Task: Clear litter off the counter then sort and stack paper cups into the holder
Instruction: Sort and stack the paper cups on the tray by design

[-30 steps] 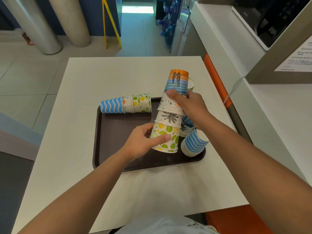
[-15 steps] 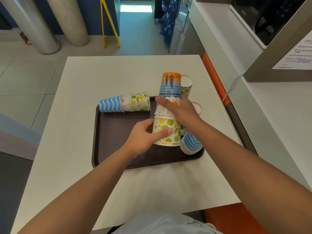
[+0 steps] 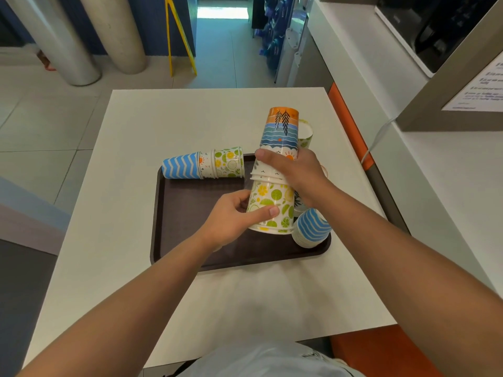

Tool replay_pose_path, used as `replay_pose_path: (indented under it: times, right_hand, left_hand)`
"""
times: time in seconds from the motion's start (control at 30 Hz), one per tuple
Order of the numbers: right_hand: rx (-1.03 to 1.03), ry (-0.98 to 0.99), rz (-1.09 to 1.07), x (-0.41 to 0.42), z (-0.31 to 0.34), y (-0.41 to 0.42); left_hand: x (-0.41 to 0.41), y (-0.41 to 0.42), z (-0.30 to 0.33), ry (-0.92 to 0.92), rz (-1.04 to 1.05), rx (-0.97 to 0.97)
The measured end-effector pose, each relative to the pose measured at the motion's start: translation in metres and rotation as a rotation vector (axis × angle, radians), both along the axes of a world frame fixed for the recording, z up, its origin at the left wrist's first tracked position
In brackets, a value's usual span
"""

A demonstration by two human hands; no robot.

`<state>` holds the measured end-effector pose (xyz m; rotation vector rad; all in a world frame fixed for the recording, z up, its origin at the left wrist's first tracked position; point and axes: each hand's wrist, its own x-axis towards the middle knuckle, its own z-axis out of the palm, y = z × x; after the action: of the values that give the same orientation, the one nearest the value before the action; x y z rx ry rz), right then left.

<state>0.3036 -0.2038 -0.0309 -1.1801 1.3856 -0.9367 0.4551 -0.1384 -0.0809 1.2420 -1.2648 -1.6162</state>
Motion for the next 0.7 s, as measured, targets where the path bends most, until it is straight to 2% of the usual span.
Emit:
replay_pose_path:
  times: [0.27,0.47,0.57,0.7]
  right_hand:
    - [-0.067,-0.002,-0.096,-0.017,0.009,-0.012]
    - [-0.185,0.036,-0.254,-0.056,0.024,-0.019]
    - [-0.224,0.138,-0.309,-0.070,0.013,-0.016]
    - [-0.171,0.323,-0.246,-0.079,-0.015,-0.015]
  left_hand:
    - [0.009,0.005,-0.011,-0.105,-0.049,0.004]
    - [0.013,0.004,-0.019,-0.096,0.047,0.015]
    - [0.016,-0.002,-0.018,-0.123,0.068,0.003]
    - [0.016,-0.008,-0.014,-0.125,0.098,0.002]
